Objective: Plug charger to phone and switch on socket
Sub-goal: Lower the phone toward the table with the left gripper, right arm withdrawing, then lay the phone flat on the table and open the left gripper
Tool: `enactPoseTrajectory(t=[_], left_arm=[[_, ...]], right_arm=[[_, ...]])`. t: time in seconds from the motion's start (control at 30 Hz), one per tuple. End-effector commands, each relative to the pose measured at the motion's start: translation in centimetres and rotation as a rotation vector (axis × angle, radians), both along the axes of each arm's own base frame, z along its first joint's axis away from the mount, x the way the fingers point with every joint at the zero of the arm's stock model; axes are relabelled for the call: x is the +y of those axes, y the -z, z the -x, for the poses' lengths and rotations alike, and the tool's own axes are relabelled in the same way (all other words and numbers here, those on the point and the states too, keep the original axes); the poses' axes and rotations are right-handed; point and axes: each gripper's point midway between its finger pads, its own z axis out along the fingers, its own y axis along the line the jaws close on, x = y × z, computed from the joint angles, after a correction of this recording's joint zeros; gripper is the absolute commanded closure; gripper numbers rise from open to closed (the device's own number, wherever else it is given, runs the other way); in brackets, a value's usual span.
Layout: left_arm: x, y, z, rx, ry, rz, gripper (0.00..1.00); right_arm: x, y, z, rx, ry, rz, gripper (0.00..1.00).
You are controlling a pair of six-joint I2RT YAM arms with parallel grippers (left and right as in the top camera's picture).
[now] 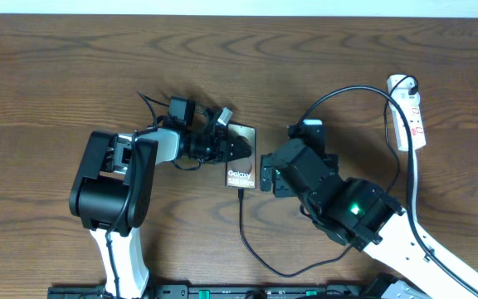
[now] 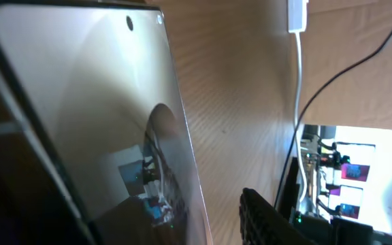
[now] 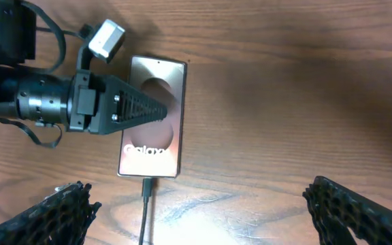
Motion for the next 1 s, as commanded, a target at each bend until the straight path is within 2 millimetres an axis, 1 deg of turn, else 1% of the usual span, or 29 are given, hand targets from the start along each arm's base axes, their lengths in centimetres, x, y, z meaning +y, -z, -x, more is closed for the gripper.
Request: enactPoseTrajectory(t=[0.0, 0.1, 0.23, 0.33, 0.43, 0.57, 0.73, 0.87, 0.97], left_arm=[[3.1, 5.0, -0.9, 0.001, -0.086, -0.27, 0.55], [3.8, 5.5, -1.1, 0.015, -0.1, -0.329, 0.53], [4.3, 5.7, -1.1, 0.029, -0.107, -0.366, 0.51], [5.2, 6.3, -1.0, 0.05, -0.119, -0.44, 0.51], [5.7, 6.5, -1.0, 0.062, -0.125, -0.482, 0.47], [7.1, 7.5, -0.3, 0.086, -0.13, -0.589, 0.47], [7.4, 7.7, -0.3, 0.111, -0.162, -0.611, 0.46], [8.2, 8.0, -0.2, 0.154, -0.216, -0.657, 0.46], [8.2, 8.0, -0.1, 0.159, -0.215, -0.658, 0.45]], right_arm=[[-0.4, -0.4, -0.3, -0.01, 0.034, -0.006, 0.01], [-0.4, -0.4, -0.2, -0.006, 0.034, -0.002, 0.01], [-0.4, -0.3, -0.2, -0.002, 0.05, -0.015, 0.01], [-0.4, -0.3, -0.2, 0.003, 0.068, -0.03, 0.01], [-0.4, -0.3, -0.2, 0.003, 0.068, -0.029, 0.01], [-0.5, -0.4, -0.3, 0.0, 0.07, -0.028, 0.01], [-0.5, -0.3, -0.3, 0.001, 0.07, -0.027, 0.01], [-0.6, -0.3, -0.2, 0.003, 0.07, -0.023, 0.01], [-0.6, -0.3, -0.2, 0.003, 0.07, -0.024, 0.01]])
